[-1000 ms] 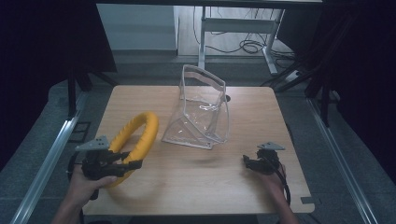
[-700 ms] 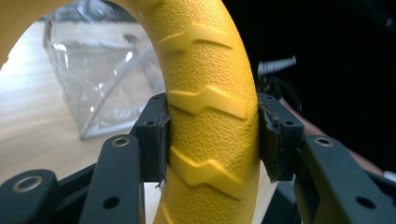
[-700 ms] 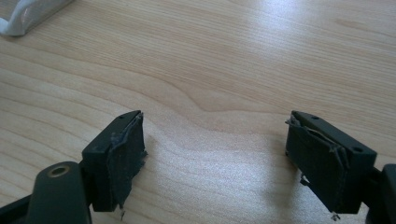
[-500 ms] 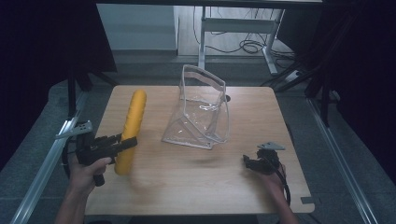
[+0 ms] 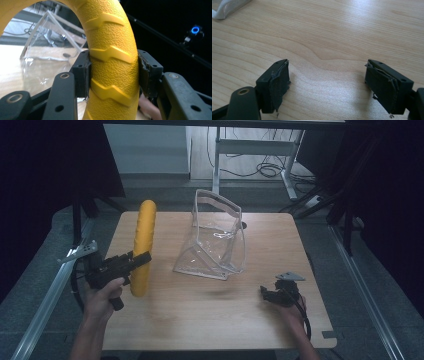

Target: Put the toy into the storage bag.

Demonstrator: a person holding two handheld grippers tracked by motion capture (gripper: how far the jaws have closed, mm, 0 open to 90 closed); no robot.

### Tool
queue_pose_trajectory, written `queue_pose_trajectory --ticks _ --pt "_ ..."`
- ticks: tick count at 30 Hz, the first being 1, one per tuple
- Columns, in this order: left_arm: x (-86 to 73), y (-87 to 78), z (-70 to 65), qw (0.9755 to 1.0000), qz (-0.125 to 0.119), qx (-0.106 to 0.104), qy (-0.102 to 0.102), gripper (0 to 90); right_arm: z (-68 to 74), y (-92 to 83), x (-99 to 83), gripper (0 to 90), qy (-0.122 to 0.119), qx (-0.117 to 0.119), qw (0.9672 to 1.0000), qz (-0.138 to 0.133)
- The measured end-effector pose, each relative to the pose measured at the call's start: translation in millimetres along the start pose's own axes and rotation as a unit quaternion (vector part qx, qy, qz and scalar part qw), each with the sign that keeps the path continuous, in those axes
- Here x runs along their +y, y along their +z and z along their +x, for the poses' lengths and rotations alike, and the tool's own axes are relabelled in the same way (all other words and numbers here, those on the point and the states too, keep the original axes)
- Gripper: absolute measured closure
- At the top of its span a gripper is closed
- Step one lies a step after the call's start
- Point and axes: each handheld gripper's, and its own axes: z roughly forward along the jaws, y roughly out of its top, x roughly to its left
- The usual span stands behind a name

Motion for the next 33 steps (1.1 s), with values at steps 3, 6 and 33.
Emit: queue_pose_trajectory --ticks 3,6,33 --pt "1.4 3.8 -2.8 0.9999 -0.01 -0.002 -0.001 50.9 -0.1 -0.2 0.0 19.6 -0.001 -0.001 1.0 0.001" --pt "3.5 11.4 -8.9 0.9996 -0.03 -0.003 0.001 50.9 -0.1 -0.2 0.1 19.6 -0.001 0.0 1.0 0.001" --pt "8.4 67.4 -46.2 0.9876 -0.135 0.046 0.065 50.9 -0.4 0.1 0.4 19.6 0.0 -0.002 1.0 0.001"
